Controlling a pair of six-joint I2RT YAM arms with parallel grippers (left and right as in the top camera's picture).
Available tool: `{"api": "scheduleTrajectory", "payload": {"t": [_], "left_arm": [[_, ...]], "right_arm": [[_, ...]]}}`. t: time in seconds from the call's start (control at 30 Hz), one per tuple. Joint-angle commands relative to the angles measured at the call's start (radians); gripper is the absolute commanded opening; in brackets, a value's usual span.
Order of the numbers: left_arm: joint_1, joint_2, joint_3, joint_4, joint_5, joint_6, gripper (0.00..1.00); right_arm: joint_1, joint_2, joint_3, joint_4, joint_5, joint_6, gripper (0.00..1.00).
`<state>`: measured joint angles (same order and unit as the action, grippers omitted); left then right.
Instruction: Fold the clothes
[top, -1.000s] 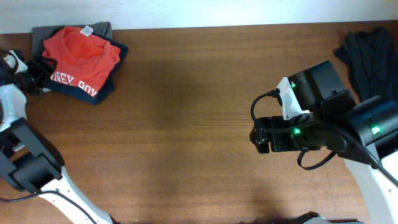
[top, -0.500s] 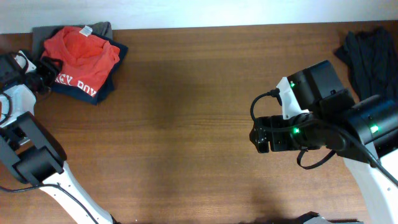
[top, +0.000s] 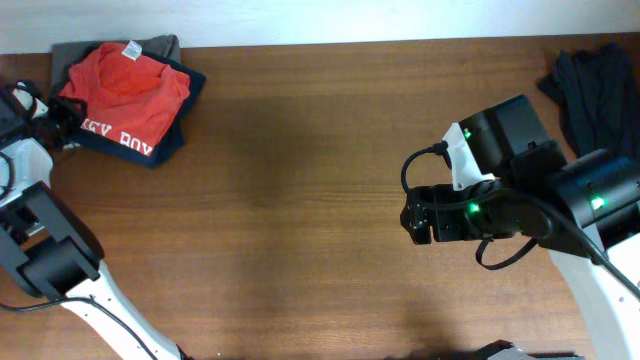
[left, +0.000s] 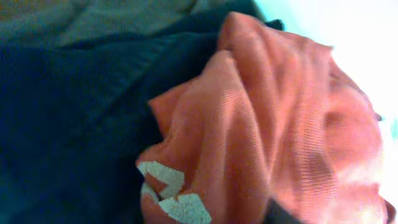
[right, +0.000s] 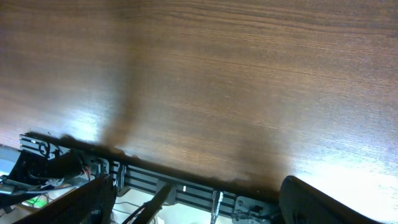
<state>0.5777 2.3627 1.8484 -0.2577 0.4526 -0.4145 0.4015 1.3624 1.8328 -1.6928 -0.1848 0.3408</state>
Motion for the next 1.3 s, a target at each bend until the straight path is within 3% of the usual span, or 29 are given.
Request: {"api": "scheduleTrajectory", "payload": {"t": [0.0,0.17,0.4,0.47,0.57,0.6,0.73,0.83,0.97,1.27], "left_arm": [[0.03,0.015,0.016,-0.013,-0.065,0.001,0.66],[0.042,-0.029,0.055,-0.06,-0.075,0.049,0.73],[0.04,-0.23,0.106,-0.187,-0.209,0.053,0.73],[0.031,-0.286,0.106,-0.237,-0.175,0.098,0.59],[0.001,-0.324,0.106,-0.309,-0.15,0.121,0.1],[-0.017,-0.327,0.106,-0.332,-0.15,0.122,0.0],[-0.106,-0.306,0.093,-0.334,-0.173,0.235,0.0],[-0.18,-0.267,0.085,-0.285,-0.28,0.305,0.0],[-0.243,-0.191,0.085,-0.222,-0.431,0.327,0.0],[-0.239,0.042,0.085,-0.109,-0.587,0.33,0.06]], "right_arm": [[0.007,0.006,0.0,-0.006,-0.006,0.01,0.89],[0.007,0.006,0.0,-0.006,-0.006,0.009,0.89],[0.007,0.006,0.0,-0.006,-0.005,0.009,0.89],[0.007,0.006,0.0,-0.003,-0.002,0.008,0.89],[0.007,0.006,0.0,0.003,0.006,0.008,0.89],[0.007,0.006,0.0,0.004,0.006,0.008,0.89],[0.007,0.006,0.0,0.0,0.006,0.008,0.89],[0.007,0.006,0.0,-0.006,0.006,0.008,0.89],[0.007,0.006,0.0,-0.006,0.005,0.008,0.89],[0.007,0.006,0.0,-0.006,0.006,0.008,0.88]]}}
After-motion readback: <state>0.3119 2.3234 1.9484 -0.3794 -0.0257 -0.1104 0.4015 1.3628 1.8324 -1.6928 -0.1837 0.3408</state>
